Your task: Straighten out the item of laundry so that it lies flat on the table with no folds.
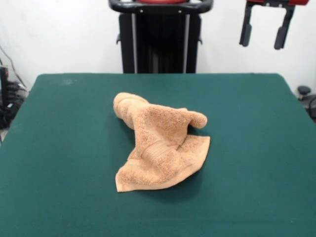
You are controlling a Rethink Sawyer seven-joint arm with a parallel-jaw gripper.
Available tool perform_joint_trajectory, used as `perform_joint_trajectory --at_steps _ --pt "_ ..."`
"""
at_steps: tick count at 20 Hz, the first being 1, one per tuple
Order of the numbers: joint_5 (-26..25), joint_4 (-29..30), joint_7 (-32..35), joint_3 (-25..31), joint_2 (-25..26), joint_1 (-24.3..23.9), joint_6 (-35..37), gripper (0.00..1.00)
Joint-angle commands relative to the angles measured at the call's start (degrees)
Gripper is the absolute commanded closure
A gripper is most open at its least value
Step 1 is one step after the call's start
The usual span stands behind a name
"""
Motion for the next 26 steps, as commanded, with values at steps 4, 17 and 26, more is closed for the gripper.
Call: perform_joint_trajectory --at_steps 4,17,26 --pt "1.43 1.6 14.72 0.87 1.34 1.76 5.23 0.0" --pt "1.45 2.93 12.08 1.86 0.29 0.09 4.79 0.0" --pt "1.28 5.02 11.65 1.82 -0.68 0.0 3.38 0.0"
